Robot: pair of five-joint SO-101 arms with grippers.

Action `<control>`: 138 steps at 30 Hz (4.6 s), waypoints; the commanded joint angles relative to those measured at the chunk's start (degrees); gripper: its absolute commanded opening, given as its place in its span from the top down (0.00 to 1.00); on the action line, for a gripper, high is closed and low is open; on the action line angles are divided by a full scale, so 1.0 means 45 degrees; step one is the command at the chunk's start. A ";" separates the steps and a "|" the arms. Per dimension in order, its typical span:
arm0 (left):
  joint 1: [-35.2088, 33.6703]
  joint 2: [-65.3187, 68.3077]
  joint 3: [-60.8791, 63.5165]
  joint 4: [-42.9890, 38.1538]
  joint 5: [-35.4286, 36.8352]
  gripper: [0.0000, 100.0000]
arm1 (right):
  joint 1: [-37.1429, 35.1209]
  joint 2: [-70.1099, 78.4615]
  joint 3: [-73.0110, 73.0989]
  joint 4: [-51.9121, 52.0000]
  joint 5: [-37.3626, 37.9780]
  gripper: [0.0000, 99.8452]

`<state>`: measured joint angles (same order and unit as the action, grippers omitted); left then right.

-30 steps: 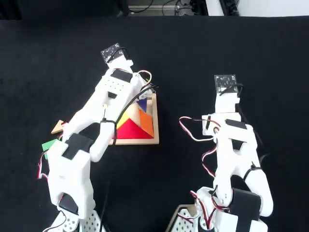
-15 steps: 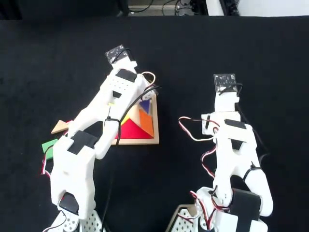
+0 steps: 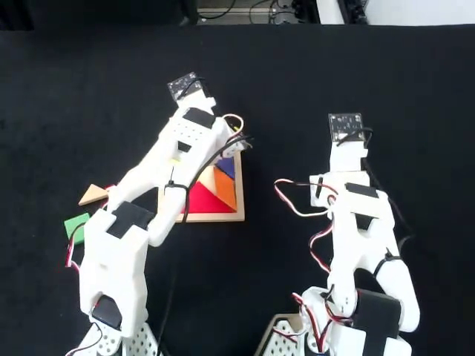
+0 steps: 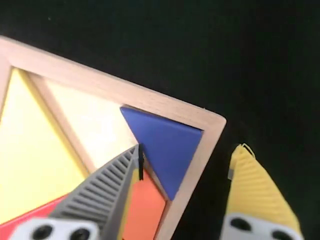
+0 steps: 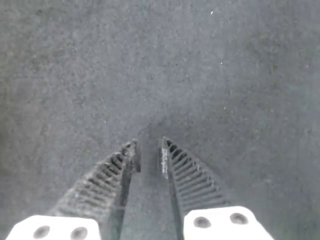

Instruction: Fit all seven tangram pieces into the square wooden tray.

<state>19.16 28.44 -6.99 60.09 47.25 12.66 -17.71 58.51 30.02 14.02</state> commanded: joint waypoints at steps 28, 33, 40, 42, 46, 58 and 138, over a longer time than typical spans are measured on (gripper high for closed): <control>0.0694 0.1172 -0.1788 0.2598 -0.1485 0.71 | -0.0234 0.0049 -0.0557 -0.0254 0.0020 0.92; 0.1358 0.1289 -0.1963 0.2598 -0.1465 0.72 | -0.0234 0.0049 -0.0557 -0.0254 0.0020 0.92; 0.1631 0.1250 -0.1905 0.2696 -0.1465 0.72 | -0.0234 0.0049 -0.0557 -0.0254 0.0020 0.92; 0.1553 0.1192 -0.1944 0.2696 -0.1465 0.72 | -0.0234 0.0049 -0.0557 -0.0254 0.0020 0.92; 0.1377 0.1016 -0.2276 0.3282 -0.1465 0.72 | -0.0234 0.0049 -0.0557 -0.0254 0.0020 0.92; 0.0420 -0.1915 -0.5499 0.8987 -0.6271 0.72 | -0.0234 0.0049 -0.0537 -0.0254 0.0020 0.92; -1.2044 -0.6564 1.0696 -0.1133 -1.1507 0.72 | -0.0586 0.0049 -0.0361 -0.0254 0.0293 0.92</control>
<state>-35.87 -3.03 44.26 52.18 -2.42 11.08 -17.71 58.51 30.02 15.08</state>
